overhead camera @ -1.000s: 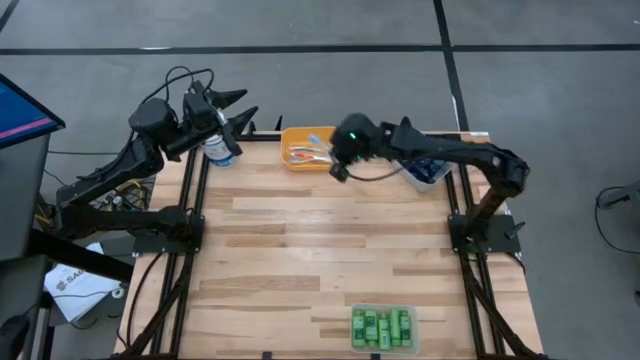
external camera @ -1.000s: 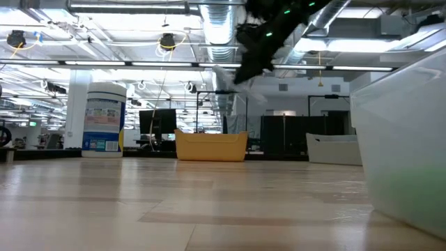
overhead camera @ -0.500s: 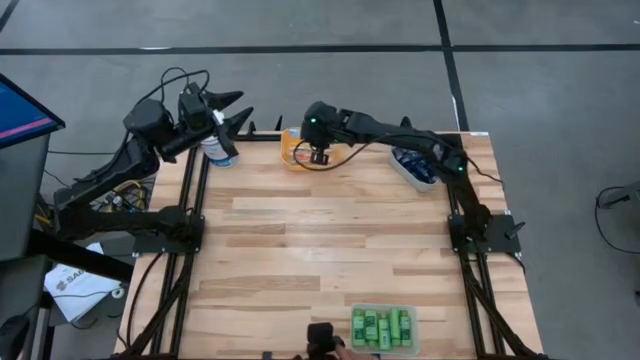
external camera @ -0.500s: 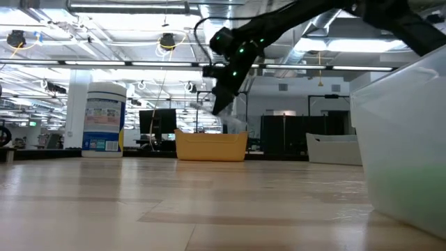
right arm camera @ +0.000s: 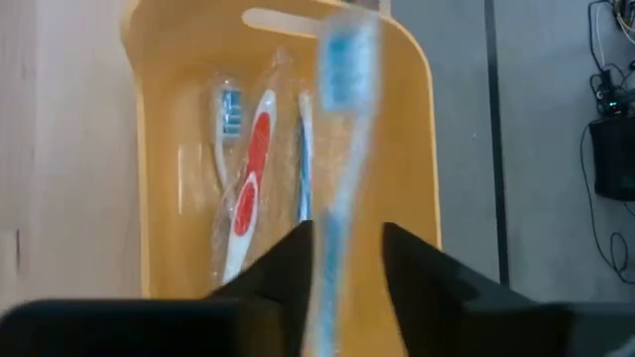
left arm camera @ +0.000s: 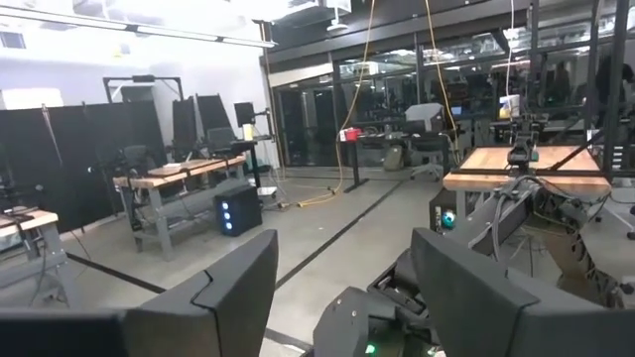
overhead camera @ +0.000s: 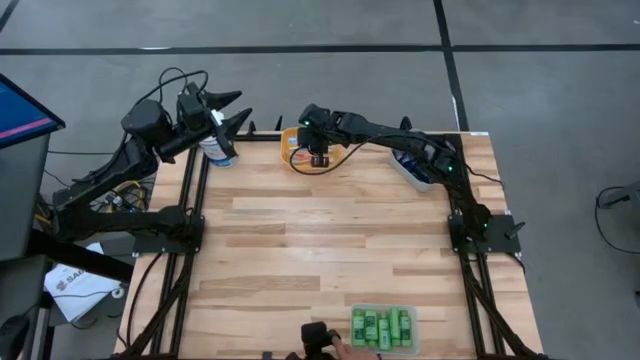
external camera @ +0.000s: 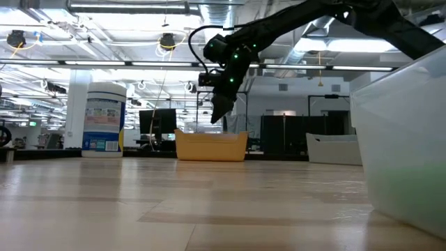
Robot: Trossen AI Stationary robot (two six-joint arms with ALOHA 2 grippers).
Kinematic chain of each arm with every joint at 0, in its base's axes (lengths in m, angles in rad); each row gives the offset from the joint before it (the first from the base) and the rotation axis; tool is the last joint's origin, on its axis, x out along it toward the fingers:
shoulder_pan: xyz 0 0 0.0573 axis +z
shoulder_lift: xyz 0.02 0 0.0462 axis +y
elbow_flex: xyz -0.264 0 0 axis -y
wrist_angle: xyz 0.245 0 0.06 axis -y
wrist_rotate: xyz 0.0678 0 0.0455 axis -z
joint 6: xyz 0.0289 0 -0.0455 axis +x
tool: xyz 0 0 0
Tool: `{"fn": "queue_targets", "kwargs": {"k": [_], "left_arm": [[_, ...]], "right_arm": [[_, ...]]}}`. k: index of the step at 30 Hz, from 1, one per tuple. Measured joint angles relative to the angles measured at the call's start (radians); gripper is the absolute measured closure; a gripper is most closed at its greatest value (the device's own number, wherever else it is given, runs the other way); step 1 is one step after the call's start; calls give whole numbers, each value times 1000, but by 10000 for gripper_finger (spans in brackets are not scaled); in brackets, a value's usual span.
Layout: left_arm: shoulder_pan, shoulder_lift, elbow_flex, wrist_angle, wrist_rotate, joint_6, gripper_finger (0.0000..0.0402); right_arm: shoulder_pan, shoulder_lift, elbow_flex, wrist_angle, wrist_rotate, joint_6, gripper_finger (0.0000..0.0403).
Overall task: Pick & Place Travel size toiletries
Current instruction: Put the blue toothbrush into the yellow bin, then return to Home Position
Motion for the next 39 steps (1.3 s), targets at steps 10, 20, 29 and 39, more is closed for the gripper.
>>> {"fn": "queue_targets", "kwargs": {"k": [10, 20, 29, 39], "left_arm": [[0, -32, 0, -3, -71, 3, 175], [0, -184, -2, -104, 19, 53, 378], [0, -382, -180, -121, 16, -1, 400], [0, -477, -369, -118, 19, -115, 401]], "right_arm": [[-18, -211, 1, -4, -104, 90, 162], [-153, -649, -8, -108, -586, 211, 302], [-283, -1094, -432, -85, -708, 199, 388], [-295, -1592, -1154, 411, -704, 515, 401]]}}
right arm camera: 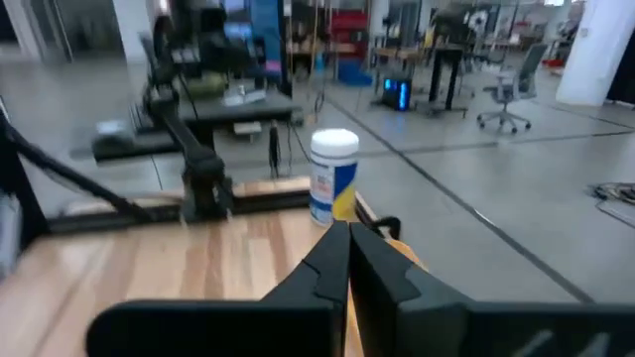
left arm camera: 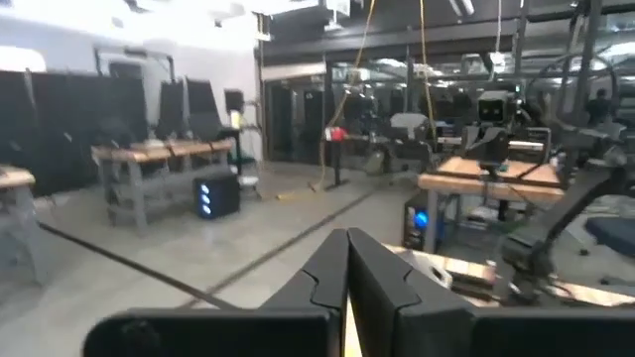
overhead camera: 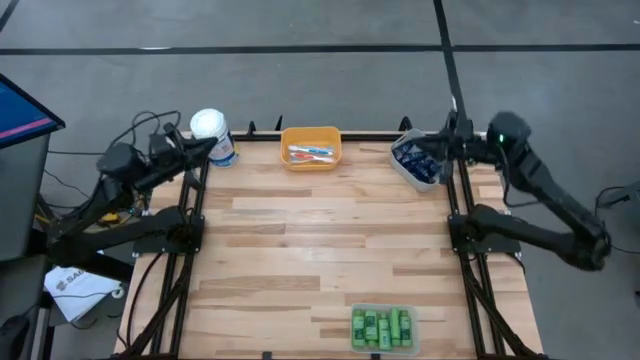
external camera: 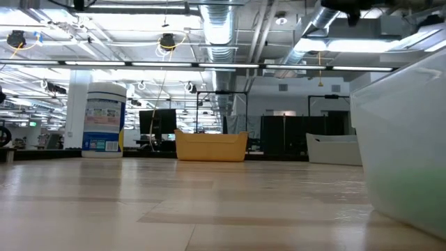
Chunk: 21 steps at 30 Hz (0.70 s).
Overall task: Pick & Place Travel size toiletries
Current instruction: Return to Home Position
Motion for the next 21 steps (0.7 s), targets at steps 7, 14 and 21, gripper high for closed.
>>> {"fn": "queue_targets", "kwargs": {"k": [7, 14, 21], "left_arm": [[0, 0, -98, 6, 118, -98, 401], [0, -61, -214, 85, 147, -231, 401], [-13, -141, -336, 164, 144, -341, 401]], "right_arm": [[0, -223, -344, 167, 30, 222, 402], [0, -484, -506, 126, 30, 339, 403], [2, -677, -570, 118, 26, 370, 403]]}}
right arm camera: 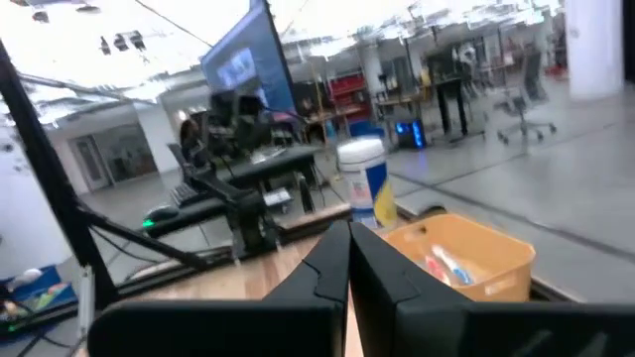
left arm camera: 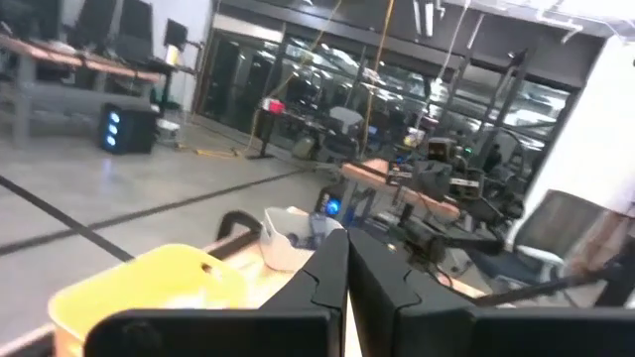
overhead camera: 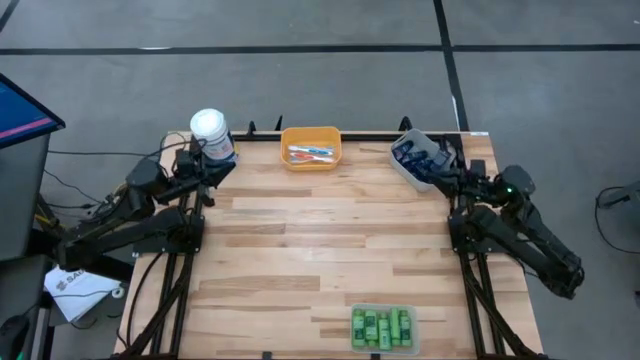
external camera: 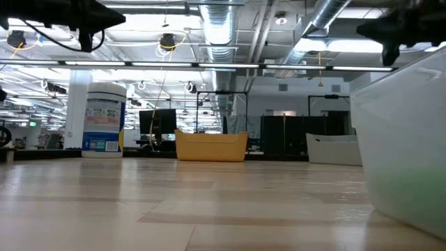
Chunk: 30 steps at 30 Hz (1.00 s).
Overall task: Pick & Place Travel size toiletries
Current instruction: Return to Home Position
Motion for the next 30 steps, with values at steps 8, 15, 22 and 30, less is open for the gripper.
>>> {"fn": "queue_targets", "kwargs": {"k": [8, 15, 22, 30], "left_arm": [[-182, 28, -69, 53, -75, -68, 401], [-443, 67, -109, 135, -391, 23, 401], [-544, -116, -73, 102, -411, 132, 401], [-547, -224, -83, -38, -398, 56, 401]], "right_arm": [[77, 23, -4, -40, 0, 20, 403], [152, 1, -3, -41, 57, -14, 403], [162, 1, -3, -50, 60, -46, 403], [166, 0, -67, -25, 45, -51, 403]]}}
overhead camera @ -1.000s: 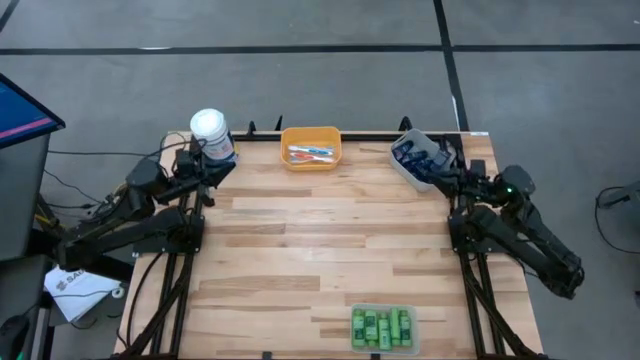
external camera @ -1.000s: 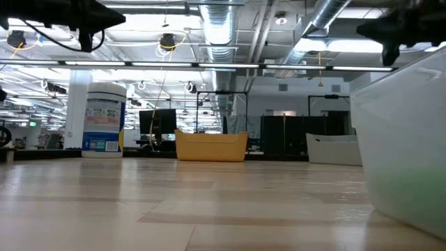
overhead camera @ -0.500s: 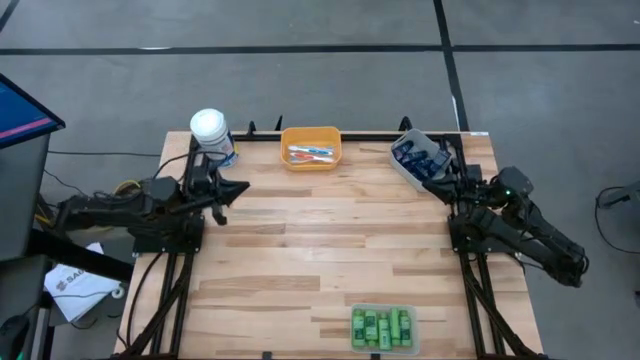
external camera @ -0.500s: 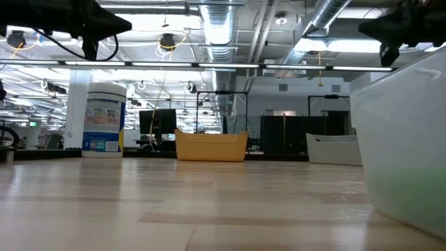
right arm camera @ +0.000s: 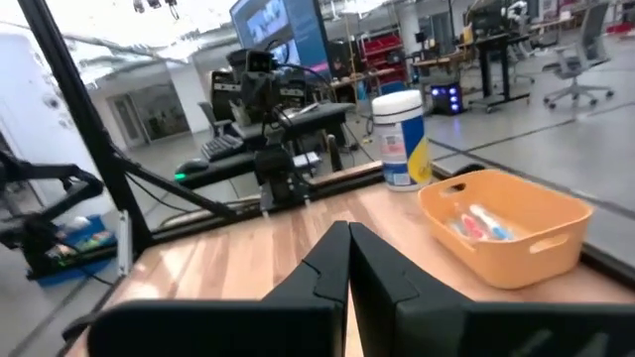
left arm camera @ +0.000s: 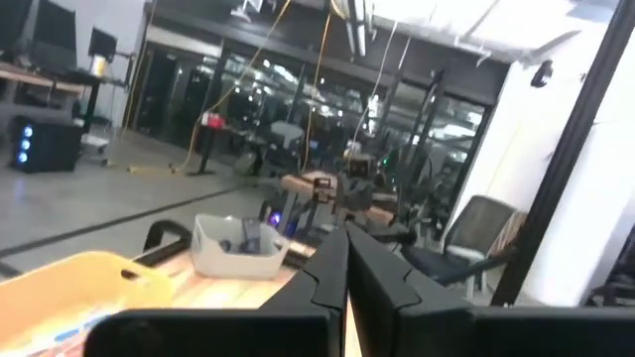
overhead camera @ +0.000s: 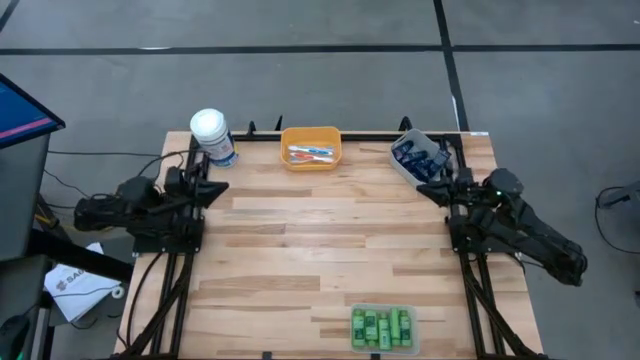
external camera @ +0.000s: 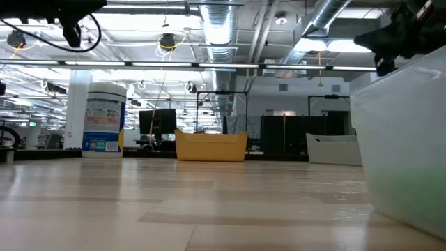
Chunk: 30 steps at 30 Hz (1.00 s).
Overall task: Pick & Place Travel size toiletries
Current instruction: Return to Home Position
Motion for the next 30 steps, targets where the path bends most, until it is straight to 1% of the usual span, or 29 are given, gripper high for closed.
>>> {"fn": "queue_targets", "kwargs": {"k": [3, 8, 12, 21, 30], "left_arm": [[0, 27, -37, -6, 5, -29, 401], [0, 32, -128, 109, 9, -66, 401], [-1, 31, -189, 163, 22, -97, 401], [-1, 32, -308, 184, 62, -163, 401], [-1, 34, -308, 178, 62, -158, 401]], "right_arm": [[14, 0, -82, 114, -8, 46, 403], [39, 0, -236, 364, -8, 154, 403], [51, 2, -238, 328, -1, 164, 403], [49, -1, -238, 303, -9, 164, 403], [49, 1, -238, 278, -20, 161, 403]]}}
